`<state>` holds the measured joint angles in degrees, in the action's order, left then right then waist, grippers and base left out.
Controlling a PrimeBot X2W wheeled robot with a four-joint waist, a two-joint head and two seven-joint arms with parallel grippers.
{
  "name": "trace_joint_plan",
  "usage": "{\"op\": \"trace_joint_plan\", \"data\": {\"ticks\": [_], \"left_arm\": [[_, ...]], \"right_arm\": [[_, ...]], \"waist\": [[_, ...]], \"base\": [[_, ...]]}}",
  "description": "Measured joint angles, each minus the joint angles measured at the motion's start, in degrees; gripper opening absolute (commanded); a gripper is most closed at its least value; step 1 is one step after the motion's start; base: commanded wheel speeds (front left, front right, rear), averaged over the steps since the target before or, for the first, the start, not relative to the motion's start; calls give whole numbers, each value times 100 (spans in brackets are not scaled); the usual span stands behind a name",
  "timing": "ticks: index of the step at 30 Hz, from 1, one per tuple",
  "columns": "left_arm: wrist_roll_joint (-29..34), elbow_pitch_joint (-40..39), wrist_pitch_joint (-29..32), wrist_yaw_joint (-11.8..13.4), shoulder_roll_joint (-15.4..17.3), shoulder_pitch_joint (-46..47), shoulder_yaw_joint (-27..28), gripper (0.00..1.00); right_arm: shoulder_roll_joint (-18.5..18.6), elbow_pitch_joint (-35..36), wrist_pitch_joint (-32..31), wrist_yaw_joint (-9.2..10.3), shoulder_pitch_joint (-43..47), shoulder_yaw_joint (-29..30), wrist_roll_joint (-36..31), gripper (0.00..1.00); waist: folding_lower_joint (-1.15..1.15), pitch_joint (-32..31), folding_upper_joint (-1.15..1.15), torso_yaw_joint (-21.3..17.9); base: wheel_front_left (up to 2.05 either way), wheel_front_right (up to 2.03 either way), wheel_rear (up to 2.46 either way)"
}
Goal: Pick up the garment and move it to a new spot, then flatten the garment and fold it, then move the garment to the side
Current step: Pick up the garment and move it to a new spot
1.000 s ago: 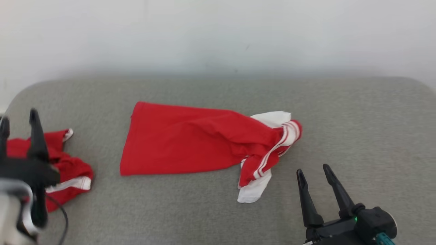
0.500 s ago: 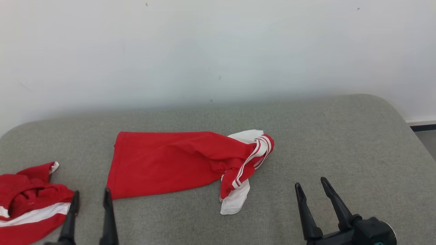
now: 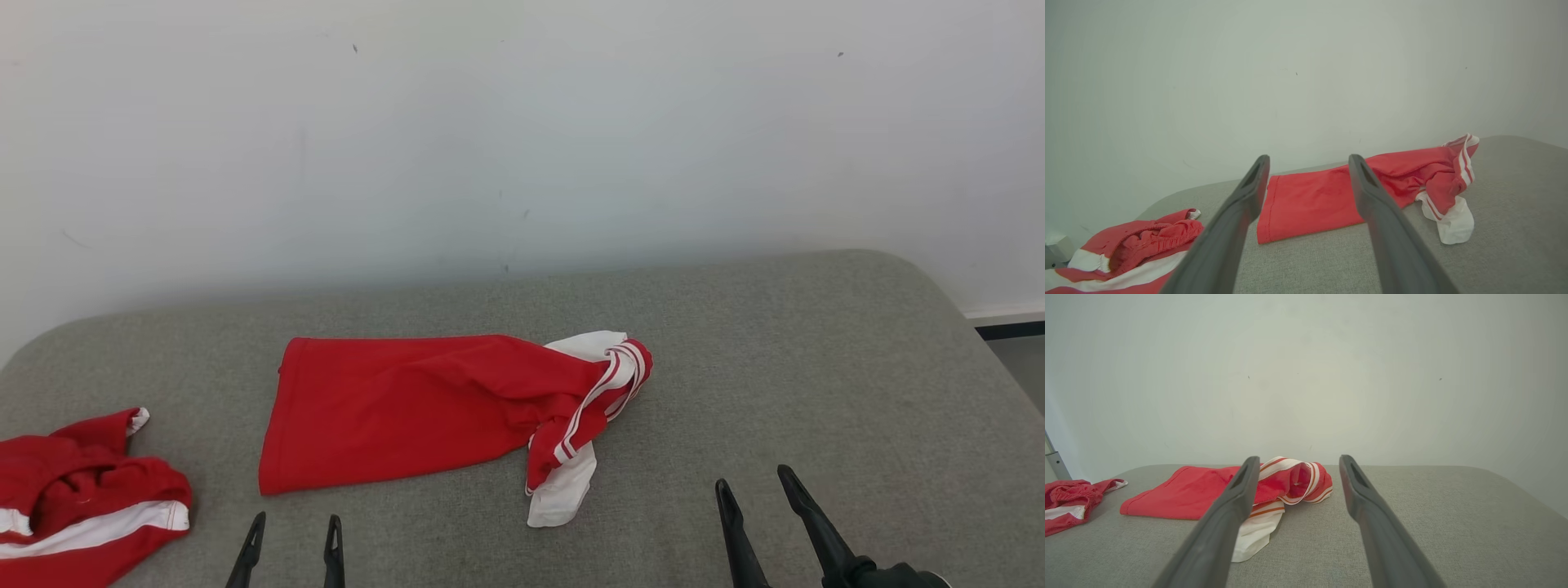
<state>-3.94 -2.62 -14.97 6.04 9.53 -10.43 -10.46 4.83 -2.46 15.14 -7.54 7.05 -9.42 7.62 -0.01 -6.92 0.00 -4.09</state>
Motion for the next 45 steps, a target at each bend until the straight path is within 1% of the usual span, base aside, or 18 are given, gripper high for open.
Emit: {"op": "trace_joint_plan", "data": {"ticks": [6, 18, 30, 45], "left_arm": [[96, 96, 0, -58, -118, -36, 44, 100], [190, 187, 0, -167, -254, -41, 124, 100], [257, 286, 0, -302, -318, -52, 88, 100], [339, 364, 0, -358, -322, -81, 5, 100]], "right_arm": [[-23, -5, 0, 0, 130, 20, -48, 100], [-19, -57, 0, 0, 126, -27, -70, 100], [-29, -92, 0, 0, 126, -43, -57, 100], [-48, -126, 0, 0, 132, -46, -14, 100]], "waist": [[0, -22, 0, 66], [0, -35, 0, 153], [0, -103, 0, 224], [0, -151, 0, 271]], "base": [[0, 0, 0], [0, 0, 0], [0, 0, 0], [0, 0, 0]]}}
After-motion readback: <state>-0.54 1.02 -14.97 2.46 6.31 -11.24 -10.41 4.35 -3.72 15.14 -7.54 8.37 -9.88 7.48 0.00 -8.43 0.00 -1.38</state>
